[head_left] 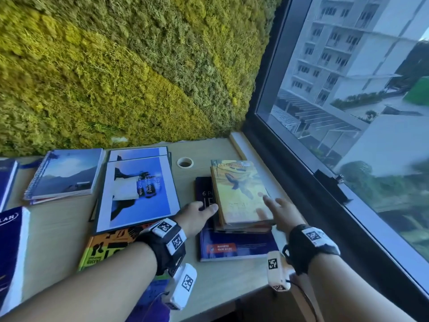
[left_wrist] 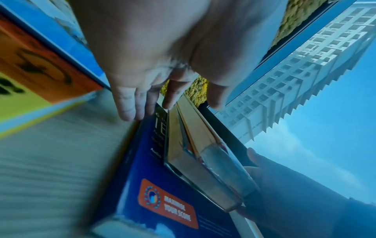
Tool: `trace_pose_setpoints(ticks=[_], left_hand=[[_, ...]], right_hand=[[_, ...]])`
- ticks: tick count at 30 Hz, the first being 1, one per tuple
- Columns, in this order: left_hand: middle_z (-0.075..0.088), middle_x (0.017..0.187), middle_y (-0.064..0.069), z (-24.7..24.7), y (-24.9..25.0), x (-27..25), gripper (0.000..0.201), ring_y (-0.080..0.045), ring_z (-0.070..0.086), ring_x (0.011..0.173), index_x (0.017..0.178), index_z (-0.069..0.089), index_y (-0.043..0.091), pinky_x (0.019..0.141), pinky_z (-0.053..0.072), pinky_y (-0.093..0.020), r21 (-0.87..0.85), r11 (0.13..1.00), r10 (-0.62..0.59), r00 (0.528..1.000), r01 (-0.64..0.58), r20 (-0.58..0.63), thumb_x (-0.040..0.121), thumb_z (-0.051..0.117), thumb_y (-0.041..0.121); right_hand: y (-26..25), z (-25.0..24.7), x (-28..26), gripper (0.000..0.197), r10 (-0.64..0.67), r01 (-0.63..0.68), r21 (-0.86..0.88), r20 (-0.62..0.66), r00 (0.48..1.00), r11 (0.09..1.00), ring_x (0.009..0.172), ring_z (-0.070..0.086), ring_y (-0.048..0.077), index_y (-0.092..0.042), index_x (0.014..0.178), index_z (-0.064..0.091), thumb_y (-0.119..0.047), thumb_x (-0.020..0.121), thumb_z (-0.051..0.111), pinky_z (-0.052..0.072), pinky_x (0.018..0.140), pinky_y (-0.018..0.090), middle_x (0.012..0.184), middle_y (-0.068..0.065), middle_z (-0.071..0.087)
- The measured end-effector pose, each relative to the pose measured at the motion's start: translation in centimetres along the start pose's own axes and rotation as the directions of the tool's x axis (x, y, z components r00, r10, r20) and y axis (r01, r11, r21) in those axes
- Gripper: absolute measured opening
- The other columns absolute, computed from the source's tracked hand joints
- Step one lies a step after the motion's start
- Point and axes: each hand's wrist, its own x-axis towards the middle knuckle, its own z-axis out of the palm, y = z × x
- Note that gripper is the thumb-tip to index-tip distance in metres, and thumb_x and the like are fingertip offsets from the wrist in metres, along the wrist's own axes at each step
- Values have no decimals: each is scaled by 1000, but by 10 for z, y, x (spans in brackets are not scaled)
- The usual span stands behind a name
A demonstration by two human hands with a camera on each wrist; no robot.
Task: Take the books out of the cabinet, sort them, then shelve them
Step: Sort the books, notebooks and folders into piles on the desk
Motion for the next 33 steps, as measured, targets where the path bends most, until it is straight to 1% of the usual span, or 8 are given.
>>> trace_pose_setpoints(ticks=[3, 6, 13, 17, 21, 25, 30, 33], left_hand=[[68, 91, -16, 12, 10, 18, 82, -38, 65, 99, 106, 66, 5, 83, 51, -36, -154, 988, -12, 1000, 7, -28, 83, 46, 81], [74, 112, -12, 29, 3, 43, 109, -34, 68, 108, 113, 68, 13, 97, 55, -51, -352, 929, -91, 991, 119, 96, 47, 55, 100], [74, 117, -9, 42, 18, 24, 44, -28, 70, 105, 116, 61, 12, 102, 53, -45, -421, 903, -69, 996, 84, 52, 82, 74, 36], [73, 116, -4, 37, 13, 1, 57, -27, 66, 111, 119, 55, 15, 107, 46, -45, -537, 843, -49, 999, 31, -19, 68, 76, 32], [72, 110, -14, 12, 4, -38, 45, -28, 67, 99, 107, 57, 12, 78, 51, -34, -757, 647, 31, 995, -94, -97, 73, 81, 26], [65, 125, -25, -77, -24, -74, 80, -40, 65, 111, 130, 58, 17, 94, 52, -58, -885, 399, 142, 970, -240, -199, 67, 83, 60], [71, 120, -6, -137, -99, -139, 89, -23, 64, 111, 126, 68, 13, 97, 49, -40, -716, 679, 253, 967, -161, 22, 52, 91, 58], [66, 95, -5, -116, -147, -176, 64, -21, 59, 91, 101, 71, 6, 83, 48, -33, -749, 639, 156, 983, -173, -93, 53, 94, 42]], right_hand=[[1, 8, 2, 47, 35, -36, 28, 61, 998, 999, 78, 65, 20, -14, 97, 62, -60, 90, 59, 55, 70, 34, 91, 8, 68], [4, 10, 6, 34, 74, -83, 102, 91, 993, 991, 76, 69, 21, -16, 91, 62, -50, 92, 66, 56, 65, 33, 86, 4, 72], [20, 17, 0, 33, -23, 0, 223, 99, 995, 975, 87, 77, 24, -20, 99, 67, -52, 89, 67, 60, 90, 52, 95, 1, 80], [34, 22, -1, 65, -137, 137, 129, -6, 991, 982, 104, 70, 23, -37, 106, 64, -90, 68, 58, 59, 91, 52, 127, -5, 60], [-24, 8, -63, 33, -255, 181, 548, 62, 965, 817, 103, 73, 36, -21, 125, 61, -23, 93, 70, 60, 85, 59, 114, 15, 75], [-51, -9, -93, 46, -362, 96, 624, 316, 877, 776, 103, 69, 43, -11, 129, 63, -15, 85, 73, 54, 93, 65, 121, 27, 70], [-89, 27, -133, 54, -334, 125, 508, 343, 878, 852, 94, 69, 36, -15, 132, 60, -12, 80, 76, 57, 92, 56, 107, 15, 71], [-105, 55, -149, 51, -280, 40, 698, 234, 931, 715, 86, 60, 31, -17, 128, 59, -19, 80, 78, 50, 78, 40, 99, 9, 68]])
